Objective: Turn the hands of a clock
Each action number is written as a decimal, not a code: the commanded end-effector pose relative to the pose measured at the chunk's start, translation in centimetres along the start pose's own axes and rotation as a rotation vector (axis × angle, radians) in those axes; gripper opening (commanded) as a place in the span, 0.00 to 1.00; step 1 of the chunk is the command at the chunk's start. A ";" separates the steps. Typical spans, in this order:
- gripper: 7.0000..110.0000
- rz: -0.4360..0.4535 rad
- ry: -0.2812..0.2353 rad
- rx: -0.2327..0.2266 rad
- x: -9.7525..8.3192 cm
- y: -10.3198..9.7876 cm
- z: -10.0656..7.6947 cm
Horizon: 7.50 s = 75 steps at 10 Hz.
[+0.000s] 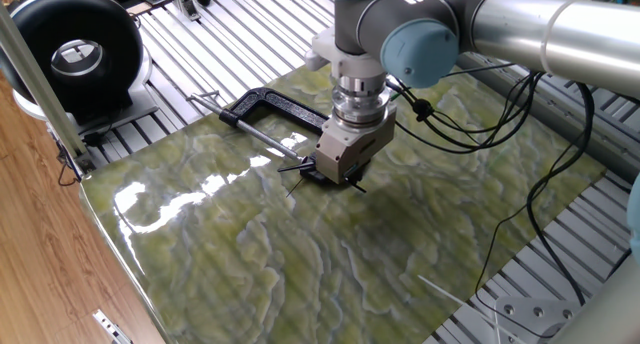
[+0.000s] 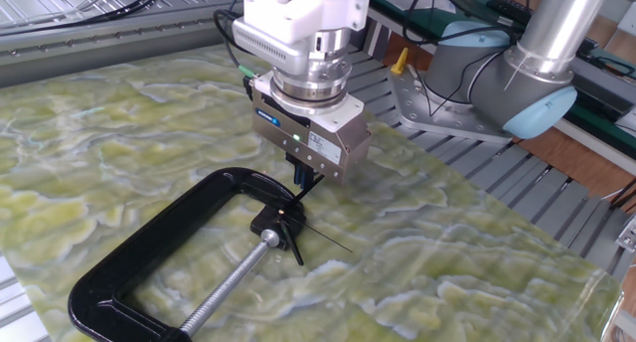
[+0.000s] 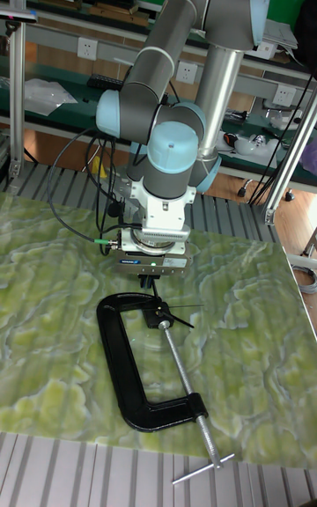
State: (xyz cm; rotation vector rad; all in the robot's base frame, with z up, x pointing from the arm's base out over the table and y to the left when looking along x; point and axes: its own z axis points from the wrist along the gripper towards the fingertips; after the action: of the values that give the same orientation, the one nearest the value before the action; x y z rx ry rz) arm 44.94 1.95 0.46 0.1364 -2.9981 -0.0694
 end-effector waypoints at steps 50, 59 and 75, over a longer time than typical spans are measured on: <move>0.00 0.036 -0.077 0.115 -5.5 -1.4 -5.2; 0.00 0.005 -0.267 0.014 -13.9 0.4 -7.5; 0.00 0.017 -0.279 -0.054 -14.2 1.9 -8.4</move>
State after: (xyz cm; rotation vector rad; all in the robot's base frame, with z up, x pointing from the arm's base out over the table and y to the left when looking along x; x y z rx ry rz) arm 59.90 4.54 6.67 0.1167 -3.2718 -0.1528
